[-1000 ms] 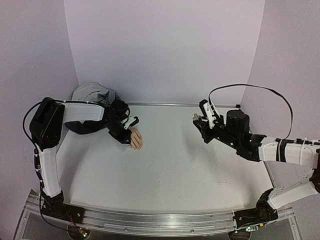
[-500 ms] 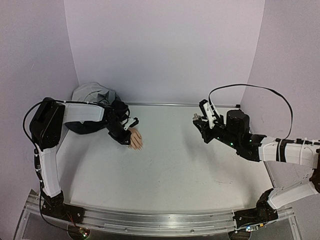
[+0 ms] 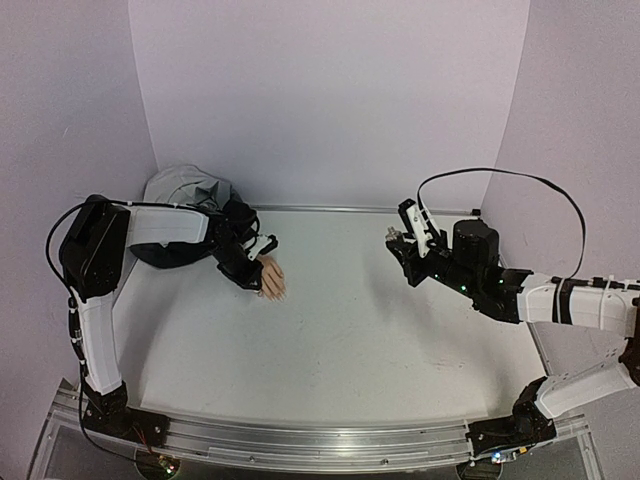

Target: Paint the nails

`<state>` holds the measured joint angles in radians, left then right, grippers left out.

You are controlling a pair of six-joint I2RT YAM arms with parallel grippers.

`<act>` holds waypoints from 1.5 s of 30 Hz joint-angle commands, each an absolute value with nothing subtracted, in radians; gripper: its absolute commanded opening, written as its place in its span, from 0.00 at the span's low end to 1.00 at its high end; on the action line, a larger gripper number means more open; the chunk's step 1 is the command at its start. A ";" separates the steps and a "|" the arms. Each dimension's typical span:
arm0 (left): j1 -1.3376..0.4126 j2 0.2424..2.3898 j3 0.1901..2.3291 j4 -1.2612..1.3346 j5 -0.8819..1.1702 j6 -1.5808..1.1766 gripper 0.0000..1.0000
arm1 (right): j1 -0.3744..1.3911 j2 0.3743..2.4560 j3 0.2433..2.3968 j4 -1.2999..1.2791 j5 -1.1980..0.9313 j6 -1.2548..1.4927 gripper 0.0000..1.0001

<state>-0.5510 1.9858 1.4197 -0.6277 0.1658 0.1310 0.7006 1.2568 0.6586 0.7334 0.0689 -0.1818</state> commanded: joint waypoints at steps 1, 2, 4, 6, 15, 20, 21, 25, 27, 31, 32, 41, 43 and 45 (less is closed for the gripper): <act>-0.554 1.971 1.467 -0.600 0.193 0.137 0.00 | 0.701 1.244 0.667 0.804 0.067 -0.167 0.00; -0.554 1.971 1.470 -0.600 0.194 0.138 0.00 | 0.700 1.244 0.666 0.804 0.067 -0.167 0.00; -0.554 1.972 1.471 -0.600 0.201 0.139 0.00 | 0.700 1.246 0.666 0.804 0.067 -0.167 0.00; -0.557 1.975 1.469 -0.600 0.202 0.139 0.00 | 0.700 1.246 0.666 0.804 0.067 -0.167 0.00; -0.564 1.976 1.468 -0.599 0.202 0.137 0.00 | 0.701 1.246 0.666 0.804 0.066 -0.167 0.00; -0.567 1.975 1.466 -0.598 0.201 0.137 0.00 | 0.701 1.243 0.666 0.804 0.067 -0.167 0.00; -0.568 1.975 1.465 -0.599 0.200 0.136 0.00 | 0.701 1.243 0.666 0.803 0.067 -0.167 0.00; -0.568 1.950 1.453 -0.598 0.183 0.137 0.00 | 0.700 1.246 0.667 0.803 0.064 -0.167 0.00; -0.568 1.925 1.437 -0.597 0.160 0.135 0.00 | 0.700 1.246 0.667 0.803 0.064 -0.166 0.00; -0.567 1.878 1.405 -0.597 0.113 0.134 0.00 | 0.701 1.244 0.667 0.804 0.061 -0.166 0.00; -0.567 1.871 1.398 -0.598 0.109 0.133 0.00 | 0.701 1.245 0.667 0.803 0.060 -0.166 0.00; -0.565 1.900 1.417 -0.597 0.110 0.137 0.00 | 0.701 1.235 0.663 0.803 0.063 -0.164 0.00; -0.565 1.911 1.427 -0.597 0.117 0.139 0.00 | 0.700 1.236 0.664 0.804 0.064 -0.164 0.00; -0.565 1.917 1.433 -0.597 0.122 0.140 0.00 | 0.700 1.236 0.664 0.803 0.064 -0.164 0.00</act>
<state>-0.5640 1.9217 1.3956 -0.6193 0.1196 0.1310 0.7006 1.2568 0.6586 0.7334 0.0669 -0.1814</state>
